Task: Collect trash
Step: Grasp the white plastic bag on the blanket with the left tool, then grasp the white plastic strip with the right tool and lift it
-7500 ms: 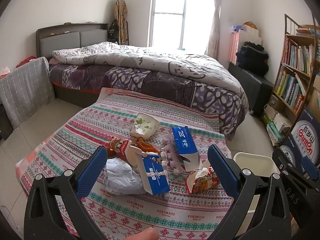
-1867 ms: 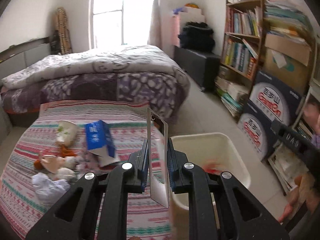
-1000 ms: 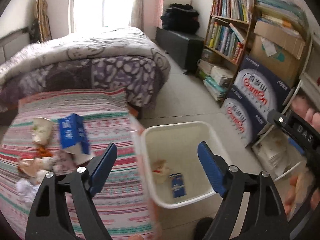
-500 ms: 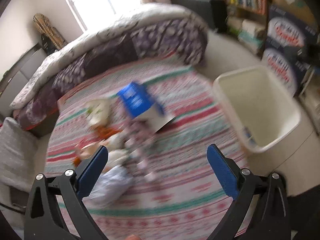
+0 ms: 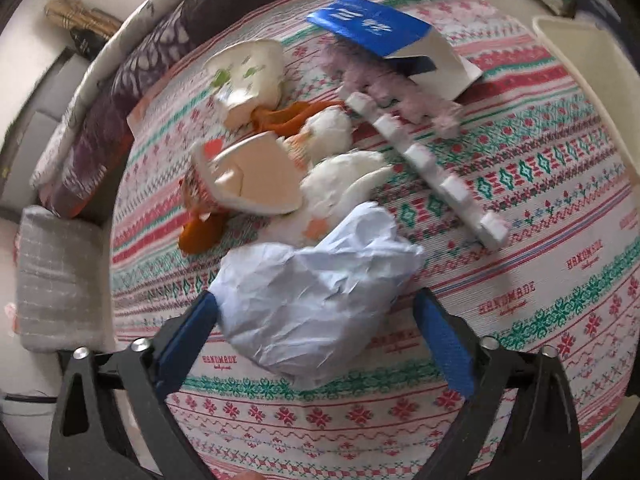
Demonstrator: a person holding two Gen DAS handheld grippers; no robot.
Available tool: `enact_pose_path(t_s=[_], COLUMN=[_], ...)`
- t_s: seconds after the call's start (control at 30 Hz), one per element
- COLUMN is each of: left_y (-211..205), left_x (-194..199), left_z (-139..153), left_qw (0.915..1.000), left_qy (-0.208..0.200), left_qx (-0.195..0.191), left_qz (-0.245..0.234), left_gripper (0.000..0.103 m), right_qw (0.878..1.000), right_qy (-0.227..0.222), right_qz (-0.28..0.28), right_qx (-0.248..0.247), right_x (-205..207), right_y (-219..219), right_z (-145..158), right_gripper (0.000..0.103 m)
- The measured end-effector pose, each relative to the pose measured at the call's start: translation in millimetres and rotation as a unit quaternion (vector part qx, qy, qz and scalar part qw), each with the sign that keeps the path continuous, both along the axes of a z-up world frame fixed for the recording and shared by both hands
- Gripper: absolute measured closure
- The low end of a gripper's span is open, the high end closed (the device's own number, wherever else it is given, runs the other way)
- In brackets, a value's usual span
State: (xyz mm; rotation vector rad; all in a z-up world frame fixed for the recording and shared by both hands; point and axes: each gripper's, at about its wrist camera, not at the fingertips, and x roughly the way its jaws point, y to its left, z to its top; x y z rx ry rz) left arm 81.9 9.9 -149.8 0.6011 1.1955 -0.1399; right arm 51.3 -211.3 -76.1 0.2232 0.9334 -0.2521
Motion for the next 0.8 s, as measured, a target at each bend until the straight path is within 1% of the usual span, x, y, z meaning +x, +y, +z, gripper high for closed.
enact_pose_path(t_s=[0.03, 0.1, 0.17, 0.3, 0.4, 0.47, 0.5, 0.67, 0.73, 0.77, 0.8], left_y=[6.2, 21.7, 32.0, 47.5, 63.6, 76.6, 79.6, 98.8, 104.1, 106.7, 109.8], left_x=[-0.1, -0.5, -1.3, -7.5, -9.6, -10.5, -10.5, -10.9, -11.1, -10.2, -10.3], left_z=[2.0, 10.1, 16.3, 32.0, 48.5, 61.6, 65.6, 82.5, 85.5, 86.3, 86.2], left_qw=[0.9999, 0.9985, 0.997, 0.9925, 0.9848, 0.9771, 0.9749, 0.9617, 0.9578, 0.9557, 0.9546], left_qy=[0.003, 0.004, 0.001, -0.008, -0.018, -0.03, -0.035, -0.064, -0.072, -0.074, -0.076], left_qx=[-0.014, -0.053, -0.074, -0.114, -0.16, -0.193, -0.201, -0.235, -0.242, -0.245, -0.247], left_qz=[0.003, 0.012, 0.021, 0.044, 0.065, 0.084, 0.09, 0.126, 0.137, 0.145, 0.149], left_gripper=[0.027, 0.039, 0.045, 0.047, 0.047, 0.047, 0.047, 0.047, 0.047, 0.047, 0.047], right_qw=[1.0, 0.999, 0.999, 0.997, 0.994, 0.992, 0.991, 0.982, 0.98, 0.979, 0.978], right_qy=[0.009, 0.02, 0.029, 0.041, 0.048, 0.052, 0.053, 0.069, 0.078, 0.084, 0.091], right_qz=[0.008, 0.022, 0.037, 0.069, 0.096, 0.117, 0.125, 0.169, 0.177, 0.18, 0.182], right_qx=[0.009, 0.018, 0.019, 0.006, -0.002, -0.009, -0.013, -0.046, -0.054, -0.055, -0.054], right_x=[3.9, 9.7, 15.0, 23.2, 28.0, 30.7, 31.4, 36.6, 39.1, 40.9, 42.7], right_y=[6.4, 17.5, 31.5, 58.6, 81.5, 98.2, 105.0, 138.6, 145.7, 148.7, 150.2], right_z=[-4.1, -11.6, -18.6, -29.6, -37.5, -42.4, -44.6, -61.1, -68.7, -73.2, -77.2], right_gripper=[0.007, 0.007, 0.007, 0.007, 0.008, 0.008, 0.009, 0.017, 0.028, 0.032, 0.04])
